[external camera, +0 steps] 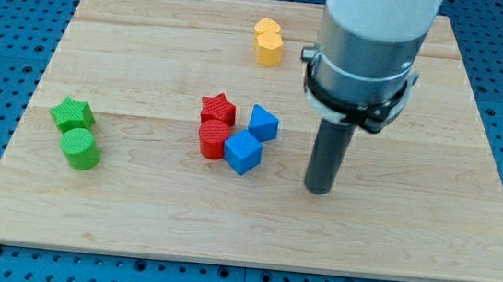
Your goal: Push the blocks to the center left of the board
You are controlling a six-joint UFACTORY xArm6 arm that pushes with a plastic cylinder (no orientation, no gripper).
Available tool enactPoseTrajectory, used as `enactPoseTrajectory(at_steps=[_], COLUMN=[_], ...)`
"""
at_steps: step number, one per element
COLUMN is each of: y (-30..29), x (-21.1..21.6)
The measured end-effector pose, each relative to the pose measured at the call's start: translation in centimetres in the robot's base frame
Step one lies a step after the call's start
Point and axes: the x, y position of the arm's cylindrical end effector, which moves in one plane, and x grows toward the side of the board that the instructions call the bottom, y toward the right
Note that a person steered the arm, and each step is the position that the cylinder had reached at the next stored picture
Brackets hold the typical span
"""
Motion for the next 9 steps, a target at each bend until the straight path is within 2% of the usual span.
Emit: enactPoseTrajectory(at_steps=[1, 2, 3, 4, 6, 7, 8, 9], y=[-6.1, -5.7, -6.5, -15.8, -26.8, -26.3, -25.8, -27.7], x=[-1.4, -3.5, 1.7, 3.9, -3.3, -2.7, -0.2, 1.6])
